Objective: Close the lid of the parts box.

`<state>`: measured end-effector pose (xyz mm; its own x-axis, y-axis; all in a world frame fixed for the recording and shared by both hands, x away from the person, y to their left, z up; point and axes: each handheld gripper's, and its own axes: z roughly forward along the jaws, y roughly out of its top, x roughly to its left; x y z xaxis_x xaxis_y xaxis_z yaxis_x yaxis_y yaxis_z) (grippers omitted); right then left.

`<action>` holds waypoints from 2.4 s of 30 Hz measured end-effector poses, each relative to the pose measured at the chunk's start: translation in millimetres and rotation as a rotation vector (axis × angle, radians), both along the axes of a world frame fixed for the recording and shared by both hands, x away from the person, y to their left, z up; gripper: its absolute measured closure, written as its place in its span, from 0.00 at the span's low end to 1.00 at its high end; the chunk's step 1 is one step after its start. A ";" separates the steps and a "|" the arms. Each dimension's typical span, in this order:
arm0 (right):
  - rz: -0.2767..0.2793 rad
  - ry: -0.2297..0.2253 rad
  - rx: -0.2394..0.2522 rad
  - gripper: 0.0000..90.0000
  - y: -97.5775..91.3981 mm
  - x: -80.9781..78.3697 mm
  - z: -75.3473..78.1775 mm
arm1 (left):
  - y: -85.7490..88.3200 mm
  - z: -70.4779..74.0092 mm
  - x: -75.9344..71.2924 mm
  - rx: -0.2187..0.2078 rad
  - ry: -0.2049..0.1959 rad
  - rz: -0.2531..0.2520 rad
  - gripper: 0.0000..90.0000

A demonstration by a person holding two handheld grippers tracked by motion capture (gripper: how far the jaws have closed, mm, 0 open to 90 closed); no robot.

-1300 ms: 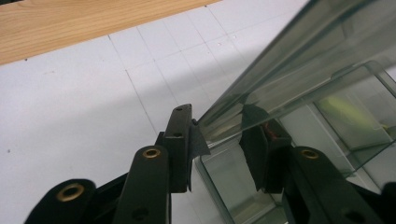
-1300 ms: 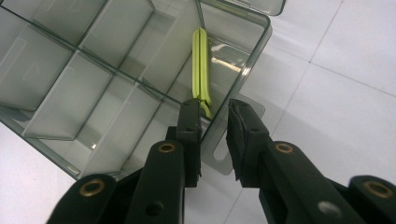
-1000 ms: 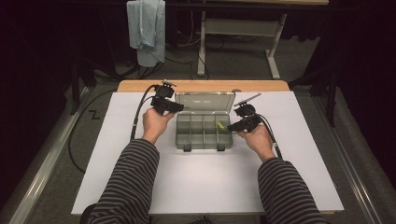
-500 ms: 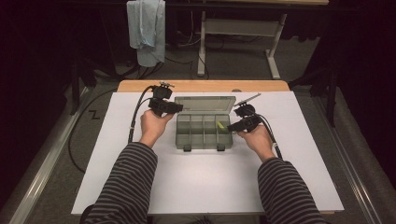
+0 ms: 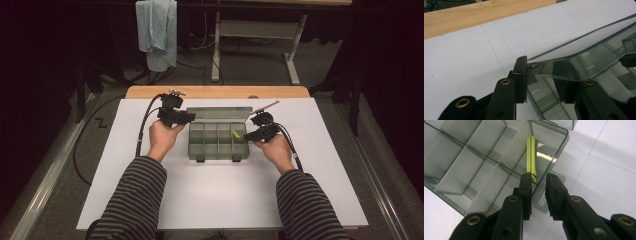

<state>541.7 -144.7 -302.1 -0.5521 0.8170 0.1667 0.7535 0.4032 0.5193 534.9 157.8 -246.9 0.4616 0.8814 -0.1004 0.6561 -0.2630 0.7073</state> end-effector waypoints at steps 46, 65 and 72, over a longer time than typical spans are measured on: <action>0.056 -0.141 0.101 1.00 -18.5 -14.0 33.3 | 1.0 -12.6 -11.2 0.051 0.011 -0.038 0.71; 0.083 -0.156 0.121 1.00 -18.0 -17.2 40.8 | 1.1 -15.9 -13.1 0.054 0.043 -0.054 0.64; 0.090 -0.161 0.120 1.00 -18.4 -17.8 40.9 | 2.3 -17.9 -15.1 0.049 0.053 -0.060 0.61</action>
<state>524.0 -163.1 -261.2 -0.6495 0.7427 0.1630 0.6203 0.3936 0.6785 519.8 160.1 -264.8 0.5087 0.8569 -0.0833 0.6743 -0.3363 0.6574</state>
